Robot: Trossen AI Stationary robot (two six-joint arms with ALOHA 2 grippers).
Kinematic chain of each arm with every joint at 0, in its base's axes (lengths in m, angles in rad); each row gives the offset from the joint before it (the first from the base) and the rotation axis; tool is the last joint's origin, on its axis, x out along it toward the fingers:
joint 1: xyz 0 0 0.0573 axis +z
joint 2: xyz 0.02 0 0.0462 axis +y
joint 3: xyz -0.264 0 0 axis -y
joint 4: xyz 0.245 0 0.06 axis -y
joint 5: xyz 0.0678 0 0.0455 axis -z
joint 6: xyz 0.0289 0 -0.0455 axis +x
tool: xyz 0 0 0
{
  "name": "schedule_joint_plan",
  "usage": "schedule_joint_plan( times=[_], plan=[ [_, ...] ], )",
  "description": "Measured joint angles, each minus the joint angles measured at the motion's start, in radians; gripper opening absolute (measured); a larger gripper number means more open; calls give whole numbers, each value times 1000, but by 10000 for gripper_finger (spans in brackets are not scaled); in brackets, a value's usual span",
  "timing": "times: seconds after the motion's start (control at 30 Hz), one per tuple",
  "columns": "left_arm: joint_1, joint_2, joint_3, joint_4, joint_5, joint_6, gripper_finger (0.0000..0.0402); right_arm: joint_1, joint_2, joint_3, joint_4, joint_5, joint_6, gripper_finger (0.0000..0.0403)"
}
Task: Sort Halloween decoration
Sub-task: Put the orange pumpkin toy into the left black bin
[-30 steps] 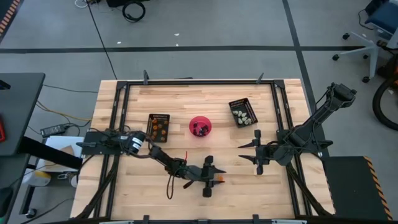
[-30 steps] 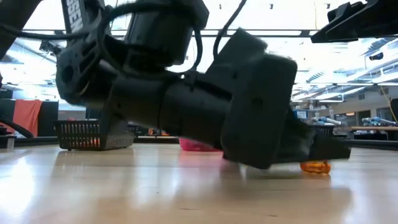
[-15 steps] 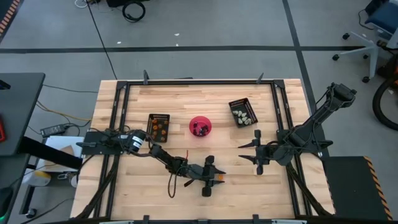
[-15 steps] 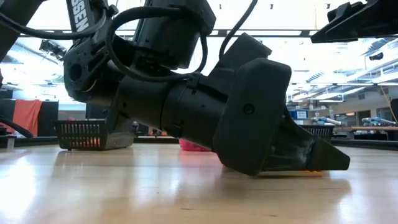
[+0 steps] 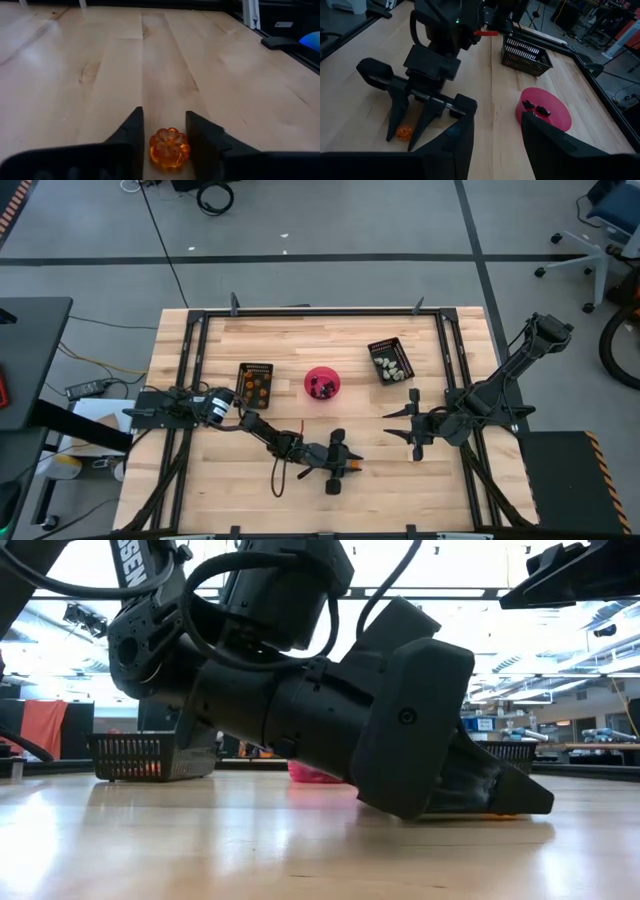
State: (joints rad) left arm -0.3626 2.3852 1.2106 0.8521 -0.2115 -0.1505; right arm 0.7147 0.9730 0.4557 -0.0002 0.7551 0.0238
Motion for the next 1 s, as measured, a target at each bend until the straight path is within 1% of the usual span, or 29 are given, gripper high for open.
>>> schedule_joint_plan(
  times=[0.13, 0.2, 0.33, 0.47, 0.67, 0.83, 1.0],
  plan=[
    [0, 1, -1, 0, -1, -6, 53, 0, 0, 0, 0, 0, 0, 167],
    [0, 1, -1, 1, 0, -7, 38, 0, 0, 0, 0, 0, 0, 167],
    [-5, 2, -2, 2, 0, 3, 38, 0, 0, 0, -1, 0, 3, 167],
    [-13, -27, -3, -41, -14, 64, 38, 0, 0, 0, -1, -3, 3, 167],
    [-37, -142, -6, -321, -113, 125, 38, 0, 0, 0, -3, -6, 3, 167],
    [-54, -238, -8, -499, -186, 122, 39, 0, 0, 0, -3, -14, 7, 167],
    [-79, -316, -7, -664, -298, 96, 40, 0, 0, 0, -3, -17, 10, 167]
  ],
)
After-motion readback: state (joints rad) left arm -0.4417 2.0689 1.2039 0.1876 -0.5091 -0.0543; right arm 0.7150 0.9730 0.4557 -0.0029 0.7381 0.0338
